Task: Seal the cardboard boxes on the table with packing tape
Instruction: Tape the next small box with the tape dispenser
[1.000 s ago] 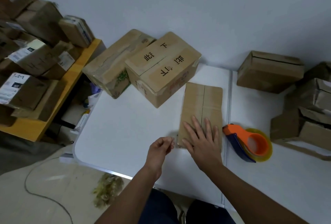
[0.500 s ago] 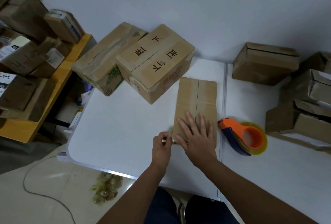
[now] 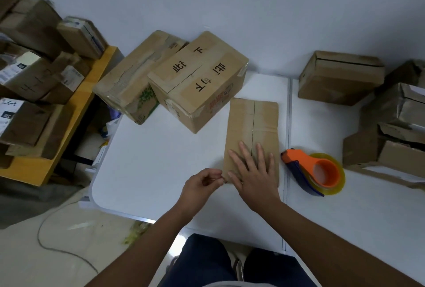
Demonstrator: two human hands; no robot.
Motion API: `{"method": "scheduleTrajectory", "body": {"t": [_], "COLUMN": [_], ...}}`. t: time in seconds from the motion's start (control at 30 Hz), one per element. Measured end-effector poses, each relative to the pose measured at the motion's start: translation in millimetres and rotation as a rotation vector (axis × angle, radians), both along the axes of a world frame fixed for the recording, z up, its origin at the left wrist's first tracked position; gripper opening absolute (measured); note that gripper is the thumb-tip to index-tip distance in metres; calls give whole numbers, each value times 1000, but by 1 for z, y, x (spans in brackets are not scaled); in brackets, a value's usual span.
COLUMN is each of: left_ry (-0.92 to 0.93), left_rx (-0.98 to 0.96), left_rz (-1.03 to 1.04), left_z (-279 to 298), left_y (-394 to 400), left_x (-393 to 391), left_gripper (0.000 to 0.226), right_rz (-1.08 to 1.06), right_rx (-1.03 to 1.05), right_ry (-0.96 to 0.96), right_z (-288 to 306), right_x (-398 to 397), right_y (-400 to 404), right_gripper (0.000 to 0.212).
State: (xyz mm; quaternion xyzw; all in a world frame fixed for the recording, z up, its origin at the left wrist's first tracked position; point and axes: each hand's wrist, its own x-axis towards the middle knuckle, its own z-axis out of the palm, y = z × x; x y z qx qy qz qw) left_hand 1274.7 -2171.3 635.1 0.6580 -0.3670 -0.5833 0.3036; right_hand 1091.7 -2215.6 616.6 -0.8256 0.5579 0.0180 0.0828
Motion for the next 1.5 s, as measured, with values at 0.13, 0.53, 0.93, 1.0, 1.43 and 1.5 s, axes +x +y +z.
{"method": "scheduleTrajectory", "body": {"t": [0.13, 0.53, 0.93, 1.0, 1.43, 1.5], "left_ry": [-129, -496, -800, -919, -1111, -1116], "left_rx": [-166, -247, -516, -374, -521, -477], "left_rz": [-170, -444, -433, -645, -1013, -942], "left_z": [2, -11, 14, 12, 1, 2], "left_y": [-8, -29, -49, -51, -7, 2], "left_x": [4, -4, -5, -22, 105, 132], "left_gripper": [17, 48, 66, 82, 85, 81], "right_rz": [-3, 20, -638, -578, -418, -365], "right_rx": [-5, 63, 556, 555, 459, 475], "right_ry": [5, -39, -989, -944, -713, -725], "right_z": [-1, 3, 50, 47, 42, 39], "right_x": [0, -1, -38, -34, 33, 58], "right_y": [0, -3, 5, 16, -6, -2], "right_gripper": [60, 59, 43, 36, 37, 36]}}
